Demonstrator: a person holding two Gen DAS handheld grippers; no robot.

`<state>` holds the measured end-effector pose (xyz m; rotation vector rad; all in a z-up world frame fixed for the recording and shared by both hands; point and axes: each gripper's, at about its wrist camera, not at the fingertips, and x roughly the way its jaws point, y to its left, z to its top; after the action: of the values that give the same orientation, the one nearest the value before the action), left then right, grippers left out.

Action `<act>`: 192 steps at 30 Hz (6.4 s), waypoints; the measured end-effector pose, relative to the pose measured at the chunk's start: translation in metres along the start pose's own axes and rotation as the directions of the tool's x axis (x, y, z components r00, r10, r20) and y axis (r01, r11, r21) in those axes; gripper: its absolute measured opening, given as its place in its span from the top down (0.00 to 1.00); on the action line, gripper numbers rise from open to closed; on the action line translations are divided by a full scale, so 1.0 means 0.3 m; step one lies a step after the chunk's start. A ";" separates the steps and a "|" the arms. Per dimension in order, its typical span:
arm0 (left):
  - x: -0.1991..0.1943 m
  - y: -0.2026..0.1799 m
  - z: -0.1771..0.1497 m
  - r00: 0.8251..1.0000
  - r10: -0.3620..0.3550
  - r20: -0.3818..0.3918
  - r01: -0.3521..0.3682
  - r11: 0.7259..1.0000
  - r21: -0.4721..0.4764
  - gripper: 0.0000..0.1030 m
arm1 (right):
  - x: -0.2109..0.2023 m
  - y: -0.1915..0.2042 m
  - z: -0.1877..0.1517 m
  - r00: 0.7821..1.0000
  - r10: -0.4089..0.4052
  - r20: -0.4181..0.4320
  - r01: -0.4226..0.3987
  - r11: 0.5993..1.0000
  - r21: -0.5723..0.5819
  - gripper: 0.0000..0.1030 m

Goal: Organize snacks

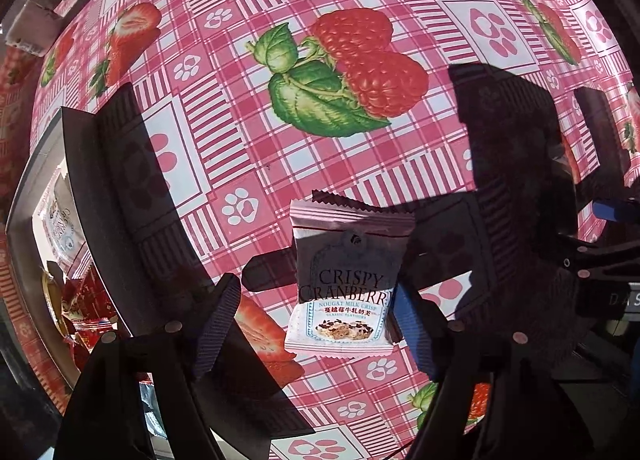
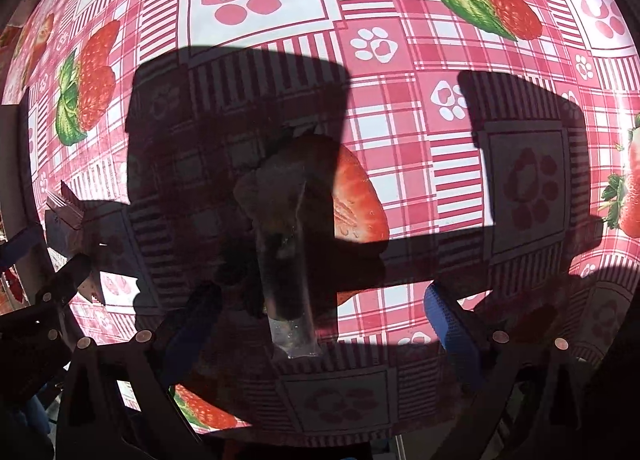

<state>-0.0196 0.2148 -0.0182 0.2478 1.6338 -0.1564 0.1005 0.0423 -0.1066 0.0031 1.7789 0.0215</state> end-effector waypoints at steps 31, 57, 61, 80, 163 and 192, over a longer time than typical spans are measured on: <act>0.081 0.089 -0.036 0.999 -0.045 0.013 0.046 0.996 -0.081 0.00 | -0.051 -0.012 -0.033 1.000 -0.001 -0.002 0.001 1.000 -0.004 0.00; 0.094 0.107 -0.041 0.999 -0.045 0.014 0.046 0.994 -0.104 0.00 | -0.083 -0.034 -0.077 0.998 -0.001 0.063 0.001 1.000 0.001 0.00; 0.099 0.108 -0.034 0.999 -0.047 -0.014 0.044 0.991 -0.127 0.00 | -0.088 -0.033 -0.088 0.998 -0.001 0.066 0.002 1.000 -0.002 0.00; 0.037 -0.073 -0.046 1.000 -0.020 -0.014 0.021 0.997 0.080 0.57 | -0.195 0.029 -0.129 0.997 0.039 0.063 -0.033 0.996 -0.087 0.81; -0.113 0.768 -0.389 0.988 0.155 -0.006 -0.137 0.855 -0.499 0.20 | -0.484 1.013 -0.243 0.989 0.122 0.087 -0.048 0.807 -0.589 0.00; -0.174 0.673 -0.427 0.997 0.024 0.073 0.008 0.913 -0.408 0.20 | -0.517 0.990 -0.288 0.987 0.100 0.122 -0.009 0.809 -0.587 0.00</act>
<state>-0.0887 0.4383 0.0537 -0.0722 1.5481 0.1820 0.0453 0.3360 0.0678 -0.3843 1.5582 0.6023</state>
